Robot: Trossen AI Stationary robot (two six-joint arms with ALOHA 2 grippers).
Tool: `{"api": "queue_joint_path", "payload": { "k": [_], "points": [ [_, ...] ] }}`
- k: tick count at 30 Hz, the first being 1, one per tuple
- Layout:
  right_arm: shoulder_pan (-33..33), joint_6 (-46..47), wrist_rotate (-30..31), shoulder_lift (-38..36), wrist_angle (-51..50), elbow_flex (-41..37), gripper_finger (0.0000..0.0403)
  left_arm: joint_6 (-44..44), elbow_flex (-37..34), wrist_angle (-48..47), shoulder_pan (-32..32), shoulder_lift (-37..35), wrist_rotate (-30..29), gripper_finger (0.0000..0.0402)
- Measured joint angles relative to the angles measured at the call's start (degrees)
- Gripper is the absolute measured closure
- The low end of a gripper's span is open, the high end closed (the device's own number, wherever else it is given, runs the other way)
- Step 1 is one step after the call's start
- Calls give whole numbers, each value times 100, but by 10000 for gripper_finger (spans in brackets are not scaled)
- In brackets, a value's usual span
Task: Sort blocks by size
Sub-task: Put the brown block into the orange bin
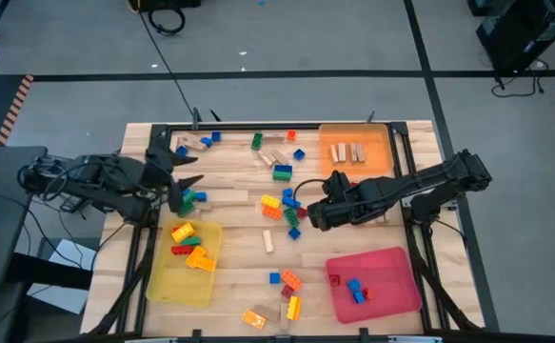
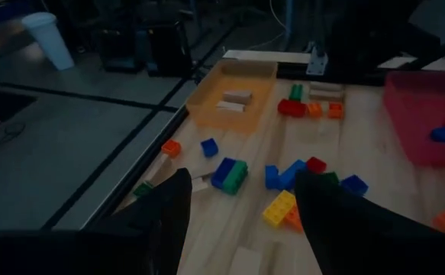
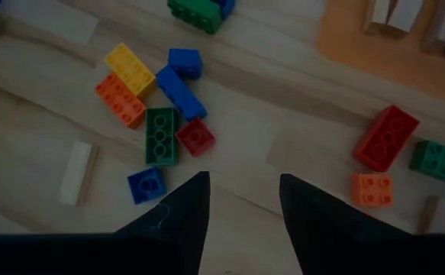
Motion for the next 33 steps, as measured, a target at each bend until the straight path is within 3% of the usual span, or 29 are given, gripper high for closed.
{"api": "queue_joint_path", "payload": {
  "k": [8,12,19,25,33],
  "points": [
    [-3,14,176,2,42,0,229,-676,0,-180,17,608,79,163],
    [-10,-97,240,2,37,0,229,-1098,2,-487,410,1028,702,163],
    [-79,-877,458,2,35,0,228,-1210,2,-605,1879,1601,1617,163],
    [-353,-1757,454,2,20,0,230,-960,2,-603,3477,2087,3271,163],
    [-715,-2572,385,4,86,0,230,-525,7,-604,4858,2917,3783,169]
  ]
}}
